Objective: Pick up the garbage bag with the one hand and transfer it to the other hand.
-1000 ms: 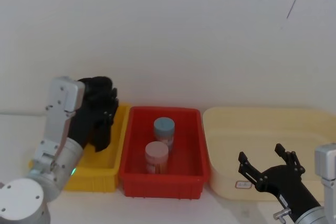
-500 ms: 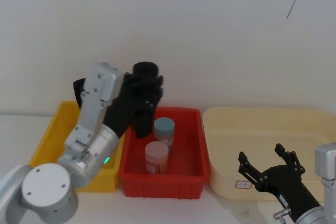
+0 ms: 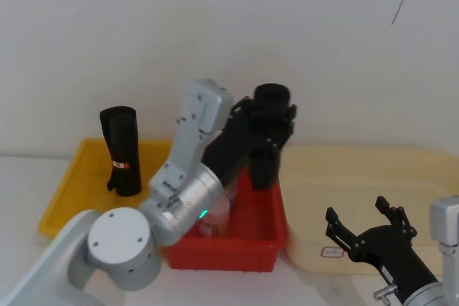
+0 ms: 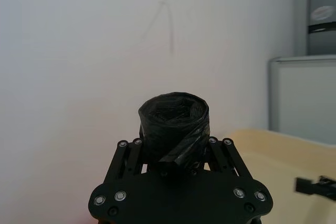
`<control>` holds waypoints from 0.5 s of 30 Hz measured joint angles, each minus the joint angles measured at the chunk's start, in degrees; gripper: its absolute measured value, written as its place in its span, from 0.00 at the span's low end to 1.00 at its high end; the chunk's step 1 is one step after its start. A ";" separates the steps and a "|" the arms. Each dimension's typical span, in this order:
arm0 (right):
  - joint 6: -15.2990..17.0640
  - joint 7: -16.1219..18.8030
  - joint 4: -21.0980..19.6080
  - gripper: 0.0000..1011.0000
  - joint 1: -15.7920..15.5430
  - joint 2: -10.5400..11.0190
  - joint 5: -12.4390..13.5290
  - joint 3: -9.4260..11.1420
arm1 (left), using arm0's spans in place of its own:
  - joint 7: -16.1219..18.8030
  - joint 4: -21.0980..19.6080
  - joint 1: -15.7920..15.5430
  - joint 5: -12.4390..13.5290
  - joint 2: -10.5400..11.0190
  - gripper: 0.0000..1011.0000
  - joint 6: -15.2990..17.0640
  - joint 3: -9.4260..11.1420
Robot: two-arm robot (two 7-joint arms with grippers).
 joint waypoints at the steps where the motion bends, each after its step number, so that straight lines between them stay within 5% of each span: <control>1: 0.00 0.00 0.00 0.99 0.00 0.00 0.00 0.00 | -0.26 0.32 -0.21 -0.15 -0.27 0.48 -0.08 0.16; 15: 0.00 0.00 0.00 0.99 0.00 0.00 0.00 0.00 | -1.71 2.67 -1.37 -1.33 -3.20 0.48 -0.50 0.96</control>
